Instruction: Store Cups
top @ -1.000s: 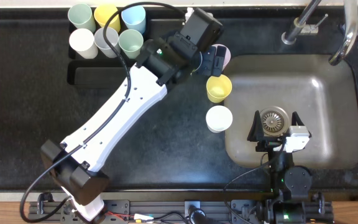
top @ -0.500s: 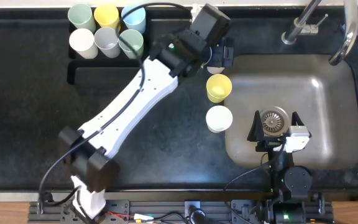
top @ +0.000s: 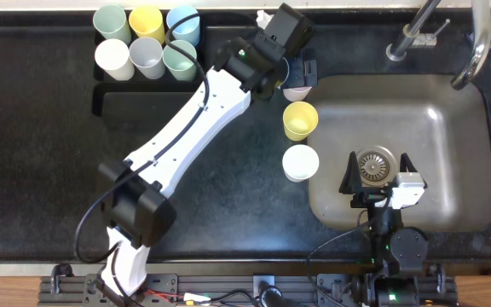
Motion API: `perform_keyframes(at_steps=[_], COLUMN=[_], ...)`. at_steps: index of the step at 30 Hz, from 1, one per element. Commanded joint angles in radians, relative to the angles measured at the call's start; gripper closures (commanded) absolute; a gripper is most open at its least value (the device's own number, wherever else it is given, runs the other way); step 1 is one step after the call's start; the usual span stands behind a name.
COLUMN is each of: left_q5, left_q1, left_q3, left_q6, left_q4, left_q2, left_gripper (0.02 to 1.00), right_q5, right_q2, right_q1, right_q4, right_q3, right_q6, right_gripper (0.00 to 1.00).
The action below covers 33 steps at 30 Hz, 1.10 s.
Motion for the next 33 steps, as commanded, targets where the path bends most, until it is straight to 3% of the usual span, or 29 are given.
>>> perform_keyframes(at_steps=[1, 23, 27, 28, 30, 31, 32, 33], left_q5=[0.023, 0.081, 0.081, 0.08, 0.075, 0.071, 0.07, 0.07], left_q1=[0.017, 0.058, 0.067, 0.068, 0.071, 0.072, 0.072, 0.073], left_q3=[0.023, 0.023, 0.023, 0.023, 0.023, 0.023, 0.023, 0.023], left_q6=[-0.065, -0.117, -0.116, -0.116, -0.116, -0.116, -0.115, -0.115], left_q4=[0.008, 0.087, 0.087, 0.087, 0.087, 0.089, 0.09, 0.09], left_q2=[0.072, 0.187, 0.187, 0.187, 0.187, 0.187, 0.186, 0.185], left_gripper=[0.018, 0.025, 0.093, 0.154, 0.472, 0.884, 0.985, 0.982], right_q5=[0.001, 0.001, 0.001, 0.001, 0.001, 0.001, 0.001, 0.001], right_q2=[-0.007, -0.007, -0.007, -0.007, -0.007, -0.007, -0.007, -0.007], right_q1=[0.001, 0.001, 0.001, 0.001, 0.001, 0.001, 0.001, 0.001], right_q4=[0.005, 0.005, 0.005, 0.005, 0.005, 0.005, 0.005, 0.005], right_q3=[-0.013, -0.013, -0.013, -0.013, -0.013, -0.013, -0.013, -0.013], right_q6=[0.007, 0.007, 0.007, 0.007, 0.007, 0.007, 0.007, 0.007], right_gripper=[0.005, 0.005, 0.003, 0.007, 0.007, 0.003, 0.005, 0.003])
